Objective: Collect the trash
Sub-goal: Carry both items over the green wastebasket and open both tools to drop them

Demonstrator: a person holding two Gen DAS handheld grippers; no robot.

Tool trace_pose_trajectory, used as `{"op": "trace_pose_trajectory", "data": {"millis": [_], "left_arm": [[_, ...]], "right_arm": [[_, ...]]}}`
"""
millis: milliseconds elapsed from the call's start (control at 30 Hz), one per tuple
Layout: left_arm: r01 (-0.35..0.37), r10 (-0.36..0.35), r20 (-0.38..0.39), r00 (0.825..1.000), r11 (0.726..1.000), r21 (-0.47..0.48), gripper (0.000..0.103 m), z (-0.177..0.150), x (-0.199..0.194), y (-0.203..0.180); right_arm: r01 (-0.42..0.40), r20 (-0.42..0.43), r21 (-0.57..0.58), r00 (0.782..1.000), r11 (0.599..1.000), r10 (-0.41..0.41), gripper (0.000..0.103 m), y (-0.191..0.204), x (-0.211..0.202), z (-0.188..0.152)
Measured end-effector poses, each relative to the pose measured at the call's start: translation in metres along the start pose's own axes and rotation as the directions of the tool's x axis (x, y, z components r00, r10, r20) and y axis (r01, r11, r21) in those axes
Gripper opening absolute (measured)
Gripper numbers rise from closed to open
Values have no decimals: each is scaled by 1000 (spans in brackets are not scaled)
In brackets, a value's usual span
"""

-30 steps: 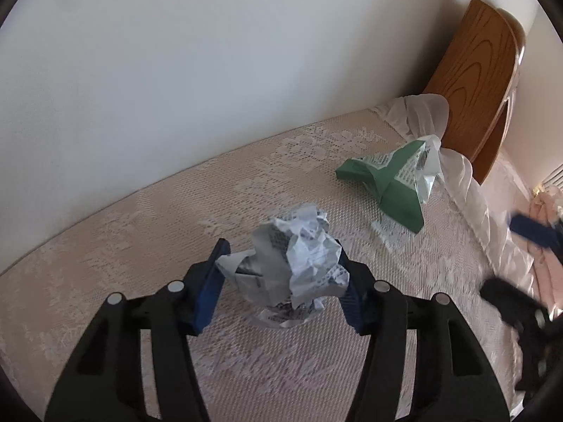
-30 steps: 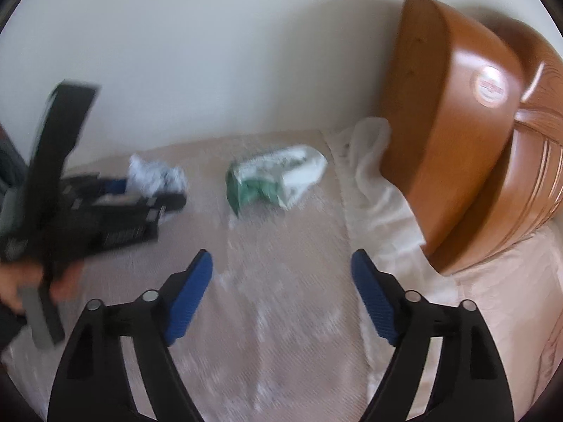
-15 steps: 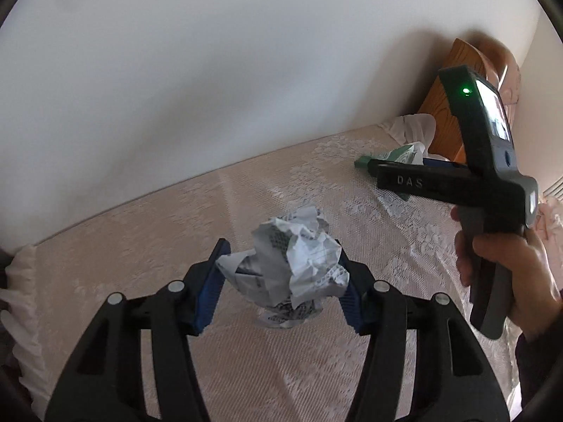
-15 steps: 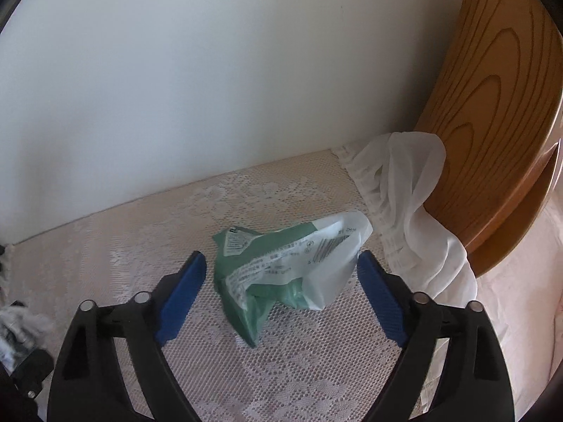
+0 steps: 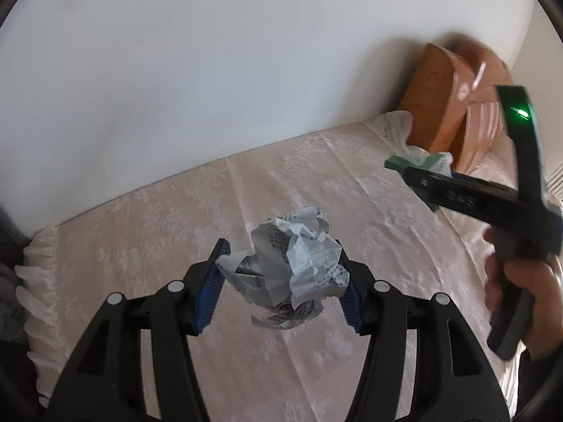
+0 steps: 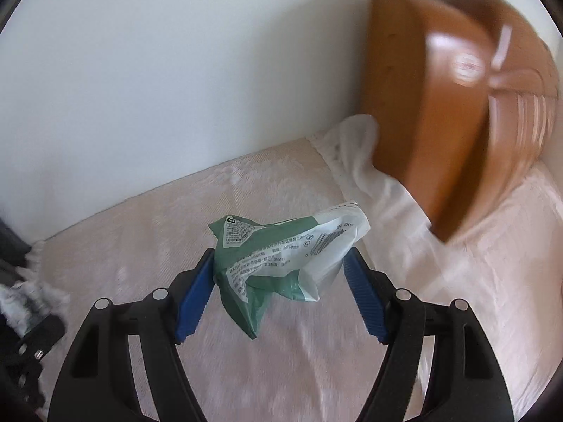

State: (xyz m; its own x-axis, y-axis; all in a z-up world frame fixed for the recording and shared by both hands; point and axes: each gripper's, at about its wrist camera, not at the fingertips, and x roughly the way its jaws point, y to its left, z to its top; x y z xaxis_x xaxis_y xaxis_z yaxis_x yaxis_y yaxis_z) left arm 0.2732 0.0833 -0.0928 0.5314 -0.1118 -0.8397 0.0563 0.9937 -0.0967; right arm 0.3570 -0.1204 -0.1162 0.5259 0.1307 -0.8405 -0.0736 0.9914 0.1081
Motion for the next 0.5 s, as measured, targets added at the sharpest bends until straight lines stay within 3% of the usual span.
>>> {"op": "trace_pose_trajectory", "data": {"millis": [200, 333, 500], "left_arm": [[29, -29, -2, 1000, 999, 39, 56, -37, -44, -19], [59, -58, -11, 998, 994, 88, 56, -68, -71, -35], [97, -92, -38, 995, 984, 151, 57, -110, -99, -60]], "right_arm": [[-13, 35, 72, 999, 997, 11, 73, -15, -80, -77], [-19, 30, 162, 999, 987, 14, 73, -33, -133, -146], [29, 12, 261, 999, 965, -34, 73, -47, -180, -224]]}}
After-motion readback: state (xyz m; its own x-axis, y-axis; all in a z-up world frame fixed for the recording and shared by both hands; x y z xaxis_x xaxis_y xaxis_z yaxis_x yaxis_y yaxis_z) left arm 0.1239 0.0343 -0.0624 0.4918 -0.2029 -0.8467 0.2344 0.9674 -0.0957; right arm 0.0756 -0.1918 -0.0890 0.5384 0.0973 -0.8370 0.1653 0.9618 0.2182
